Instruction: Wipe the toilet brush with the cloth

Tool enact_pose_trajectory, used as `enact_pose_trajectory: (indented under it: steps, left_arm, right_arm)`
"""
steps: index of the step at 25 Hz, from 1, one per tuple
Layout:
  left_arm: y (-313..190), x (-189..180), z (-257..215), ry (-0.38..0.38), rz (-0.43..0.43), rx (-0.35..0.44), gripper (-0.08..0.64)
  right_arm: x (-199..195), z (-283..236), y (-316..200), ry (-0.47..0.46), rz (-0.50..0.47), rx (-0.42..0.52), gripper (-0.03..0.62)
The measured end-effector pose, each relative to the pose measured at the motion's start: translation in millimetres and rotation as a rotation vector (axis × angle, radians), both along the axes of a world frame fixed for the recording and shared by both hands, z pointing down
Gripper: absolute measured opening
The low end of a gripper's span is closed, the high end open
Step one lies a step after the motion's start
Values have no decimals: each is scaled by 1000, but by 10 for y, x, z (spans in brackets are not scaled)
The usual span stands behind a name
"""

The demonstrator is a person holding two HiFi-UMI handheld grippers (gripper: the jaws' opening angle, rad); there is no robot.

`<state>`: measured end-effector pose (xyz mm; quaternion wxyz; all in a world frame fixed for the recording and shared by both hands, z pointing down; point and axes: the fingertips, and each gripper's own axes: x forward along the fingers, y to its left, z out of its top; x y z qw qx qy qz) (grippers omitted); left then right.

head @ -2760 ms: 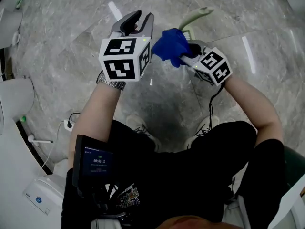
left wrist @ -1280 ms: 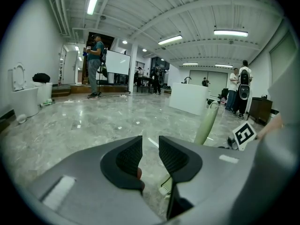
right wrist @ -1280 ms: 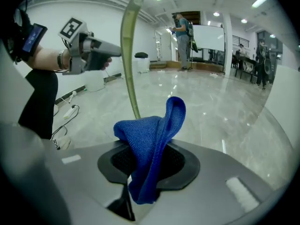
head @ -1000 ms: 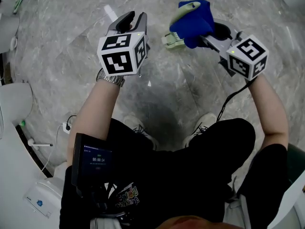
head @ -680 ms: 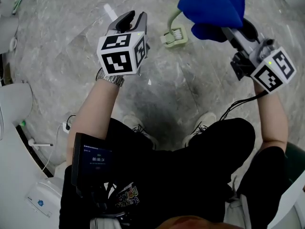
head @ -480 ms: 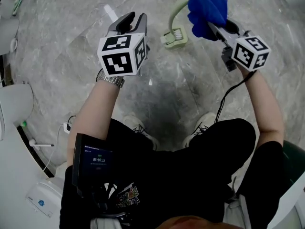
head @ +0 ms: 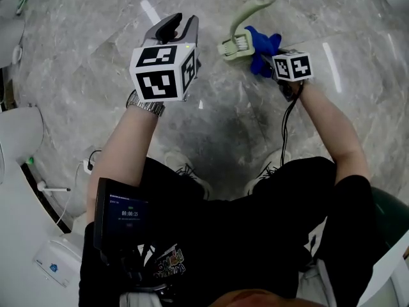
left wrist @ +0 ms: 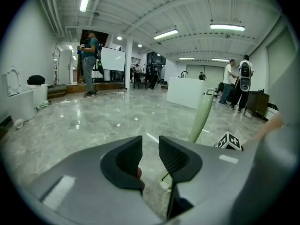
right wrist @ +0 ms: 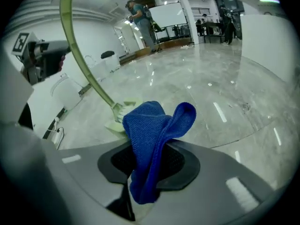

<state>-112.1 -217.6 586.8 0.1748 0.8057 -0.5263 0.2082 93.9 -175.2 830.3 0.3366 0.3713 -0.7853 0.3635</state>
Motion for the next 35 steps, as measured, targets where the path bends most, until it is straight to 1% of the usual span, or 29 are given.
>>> enact_pose_trajectory:
  steps: [2,4,6,7,8,11,13,15,16,18,21,22,24,26,28,29,31,33,35]
  left_arm:
    - [-4,-7,17,2,2,-6,110]
    - [6,-20,43,-2,7,-12,110]
    - [20,-49,66,-9,9,-17,110]
    - [30,-72,71,-10,7,-19,110]
    - [44,-98,74,-8,2,-21,110]
    - [83,-158,64,-4,-12,-22,110]
    - [87,-177,41,-5,-18,-15,110]
    - [90,-194,27,-2,-24,-9,110]
    - [95,-209,29,-4,-26,-8,110]
    - [102,-241,49,-10,-29,-9,110]
    - [92,-242,68,-4,-31,-16,109]
    - [84,-225,60,2,-29,-17,109]
    - [64,-163,33,13,-20,-16,109]
    - [45,-79,12,19,-4,-12,109]
    - [26,-11,9,19,13,-9,109]
    - [20,11,13,18,20,-10,109]
    - [19,32,23,15,27,-15,109]
    - [18,29,32,7,26,-20,109]
    - [5,22,33,5,16,-22,109]
  right_arm:
    - [54,69,-31,55,-31,-2,117]
    - [142,65,-165,86,-34,16,118]
    - [167,-35,-402,114,-61,73,117]
    - [124,-112,-542,127,-94,116,117]
    - [41,-192,-679,138,-144,163,118]
    - [-369,-334,-979,164,-361,288,117]
    - [-661,-357,-1047,160,-475,323,117]
    - [-878,-343,-1044,154,-545,336,117]
    - [-938,-333,-1046,157,-559,341,117]
    - [-905,-333,-1107,177,-535,353,117]
    - [-506,-304,-1165,238,-456,325,117]
    - [-319,-279,-1127,272,-445,305,117]
    - [60,-214,-920,345,-462,260,117]
    - [338,-142,-528,386,-522,208,117]
    - [443,-64,-24,378,-606,149,117]
    - [422,-35,232,359,-654,121,117]
    - [219,-38,666,294,-742,83,117]
    - [-167,-119,925,198,-802,77,117]
    - [-630,-231,1021,93,-835,98,117]
